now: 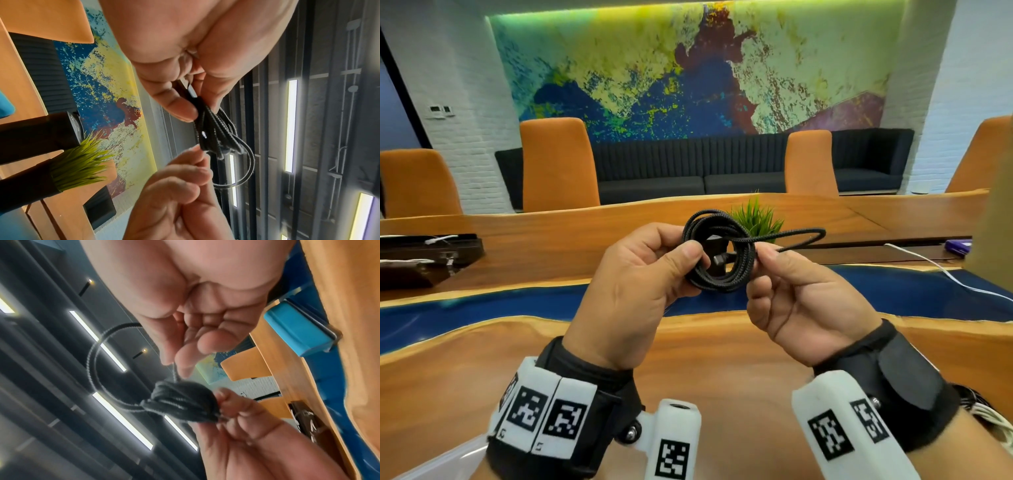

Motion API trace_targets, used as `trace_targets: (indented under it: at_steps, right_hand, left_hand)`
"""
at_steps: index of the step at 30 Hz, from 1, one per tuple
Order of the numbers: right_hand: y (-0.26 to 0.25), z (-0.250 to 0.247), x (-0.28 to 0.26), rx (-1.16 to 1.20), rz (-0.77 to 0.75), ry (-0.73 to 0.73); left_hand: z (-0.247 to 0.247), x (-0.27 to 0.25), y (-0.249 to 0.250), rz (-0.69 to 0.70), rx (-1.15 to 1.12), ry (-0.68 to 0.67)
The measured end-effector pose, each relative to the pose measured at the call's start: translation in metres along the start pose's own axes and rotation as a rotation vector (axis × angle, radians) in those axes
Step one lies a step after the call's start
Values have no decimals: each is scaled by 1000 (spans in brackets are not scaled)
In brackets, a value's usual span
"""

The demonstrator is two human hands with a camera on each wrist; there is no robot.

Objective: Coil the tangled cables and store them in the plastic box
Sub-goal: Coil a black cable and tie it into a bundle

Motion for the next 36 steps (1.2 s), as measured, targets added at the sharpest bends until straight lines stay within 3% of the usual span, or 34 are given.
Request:
trace_targets:
  at_steps: [4, 9, 12, 15, 19, 23, 26, 28, 30, 32, 36]
  right_hand:
    - [16, 7, -4, 28, 139, -338]
    - [22, 7, -7, -38, 205, -501]
    - [23, 14, -11, -100, 172, -415]
    - [21, 14, -11, -189, 64, -302]
    - [28, 1, -2, -663, -15, -258]
    - [28, -2, 4, -1001, -77, -203]
    - [11, 0, 2, -1038, -233, -119]
    - [-4, 0, -1, -995, -326, -84]
    - [-17, 0, -3, -887, -404, -34]
    - [-23, 2, -6, -811, -434, -10]
    - [-18, 2, -5, -698, -413, -33]
  left_hand:
    - [6, -2, -2, 36, 6, 24]
    - [4, -4, 1, 178, 185, 127]
    - [8, -6, 2, 253, 333, 161]
    - [6, -6, 3, 275, 320, 236]
    - [-12, 0, 12, 174, -27, 340]
    - [-1, -1, 11, -35, -276, 160]
    - [9, -3, 5, -173, -284, -80]
    - [12, -6, 0, -189, -117, -145]
    - [14, -6, -4, -83, 188, -103]
    - [17, -7, -7, 5, 340, -55]
    - [22, -7, -9, -112, 80, -13]
Point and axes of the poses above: each hand's wrist, its own x-axis towards the middle knuckle, its own z-axis out of the palm, y = z × x, the point moved 2 cm from there along x, towards the middle knuckle, and after that the axes turned 11 degrees about x, right-handed, at the moved point
